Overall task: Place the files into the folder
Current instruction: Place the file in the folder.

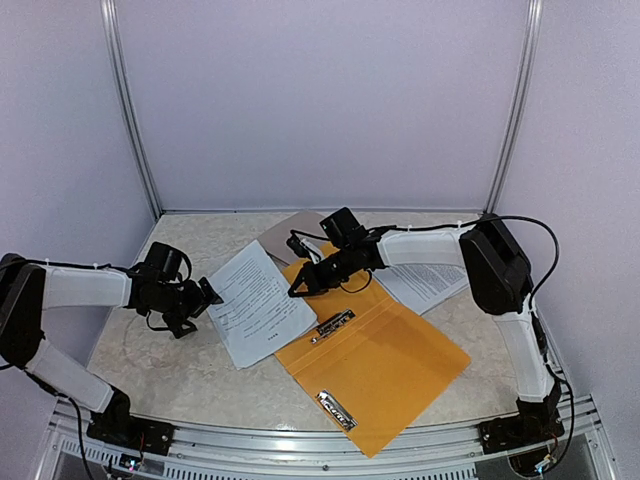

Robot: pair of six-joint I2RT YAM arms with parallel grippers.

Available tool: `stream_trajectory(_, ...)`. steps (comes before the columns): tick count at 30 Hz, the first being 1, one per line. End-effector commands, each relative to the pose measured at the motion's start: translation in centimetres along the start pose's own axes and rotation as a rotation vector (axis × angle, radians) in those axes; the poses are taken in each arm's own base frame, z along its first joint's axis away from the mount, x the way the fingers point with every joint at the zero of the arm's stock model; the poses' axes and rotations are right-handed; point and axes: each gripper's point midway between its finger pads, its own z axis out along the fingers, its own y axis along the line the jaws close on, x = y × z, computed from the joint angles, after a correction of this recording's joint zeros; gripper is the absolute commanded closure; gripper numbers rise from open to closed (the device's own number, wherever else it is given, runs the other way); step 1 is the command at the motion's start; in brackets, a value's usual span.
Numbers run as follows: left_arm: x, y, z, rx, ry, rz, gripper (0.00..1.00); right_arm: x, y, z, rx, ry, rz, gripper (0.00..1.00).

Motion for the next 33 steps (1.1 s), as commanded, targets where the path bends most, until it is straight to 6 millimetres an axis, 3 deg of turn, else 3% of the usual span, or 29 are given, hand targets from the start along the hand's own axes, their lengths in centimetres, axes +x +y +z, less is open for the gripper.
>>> stream_trajectory(1, 0.6, 1.2, 0.5, -0.041, 0.028, -0.012, 0.01, 0.3, -1.4, 0.4, 0.028, -0.003, 0.027, 1.00)
stream_trajectory(19, 0.6, 1.2, 0.5, -0.040, 0.029, -0.008, 0.01, 1.1, -1.5, 0.0, 0.023, -0.039, 0.080, 1.00)
stream_trajectory(33, 0.7, 1.4, 0.4, -0.043, 0.028, -0.008, 0.01, -0.3, -1.0, -0.9, 0.053, -0.068, 0.044, 0.70)
